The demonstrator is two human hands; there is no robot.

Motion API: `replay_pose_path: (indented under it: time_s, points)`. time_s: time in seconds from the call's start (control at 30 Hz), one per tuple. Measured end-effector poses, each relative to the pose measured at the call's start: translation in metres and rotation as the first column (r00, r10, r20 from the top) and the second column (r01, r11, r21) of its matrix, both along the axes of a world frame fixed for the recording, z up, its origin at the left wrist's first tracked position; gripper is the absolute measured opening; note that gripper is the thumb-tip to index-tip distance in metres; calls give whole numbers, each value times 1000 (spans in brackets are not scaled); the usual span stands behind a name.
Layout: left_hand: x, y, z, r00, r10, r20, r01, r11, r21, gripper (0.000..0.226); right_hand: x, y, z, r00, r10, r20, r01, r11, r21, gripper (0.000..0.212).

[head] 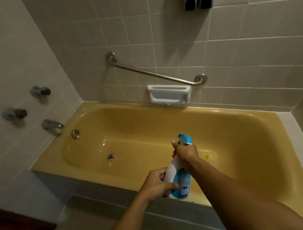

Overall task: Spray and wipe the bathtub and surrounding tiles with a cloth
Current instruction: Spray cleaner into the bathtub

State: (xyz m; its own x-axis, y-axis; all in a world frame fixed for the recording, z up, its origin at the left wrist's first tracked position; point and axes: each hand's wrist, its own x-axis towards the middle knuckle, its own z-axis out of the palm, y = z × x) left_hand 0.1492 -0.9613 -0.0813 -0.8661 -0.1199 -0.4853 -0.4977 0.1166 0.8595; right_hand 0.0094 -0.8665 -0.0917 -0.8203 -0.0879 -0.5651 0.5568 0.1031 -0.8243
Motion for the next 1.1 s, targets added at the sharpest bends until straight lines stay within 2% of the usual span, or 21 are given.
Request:
replay_pose_path:
  time_s: [0.23, 0.4, 0.57, 0.73, 0.87, 1.03, 1.1]
  points:
    - [24, -66, -17, 978, 207, -20, -207, 978, -30, 44, 18, -91, 1, 977, 197, -87, -199, 980, -19, 23]
    - [18, -99, -33, 954, 297, -36, -299, 951, -81, 37, 18, -145, -11, 976, 206, -66, -203, 978, 51, 25]
    - [12, -144, -39, 916, 402, -18, -402, 914, -51, 40, 1, -187, -12, 885, 456, -96, -464, 882, -84, 28]
    - [-9, -176, -45, 885, 466, -18, -466, 884, -29, 36, -17, -238, -22, 894, 436, -104, -436, 900, 26, 28]
    - [-24, -196, -56, 834, 552, 16, -551, 833, -36, 39, -34, -269, -27, 854, 509, -112, -512, 859, 0, 21]
    - [-38, -215, -70, 798, 603, -2, -601, 796, -67, 39, -45, -306, -38, 869, 484, -101, -466, 871, 159, 28]
    - [-38, -223, -73, 781, 625, 3, -622, 779, -77, 39, -46, -317, -41, 851, 513, -112, -499, 857, 129, 24]
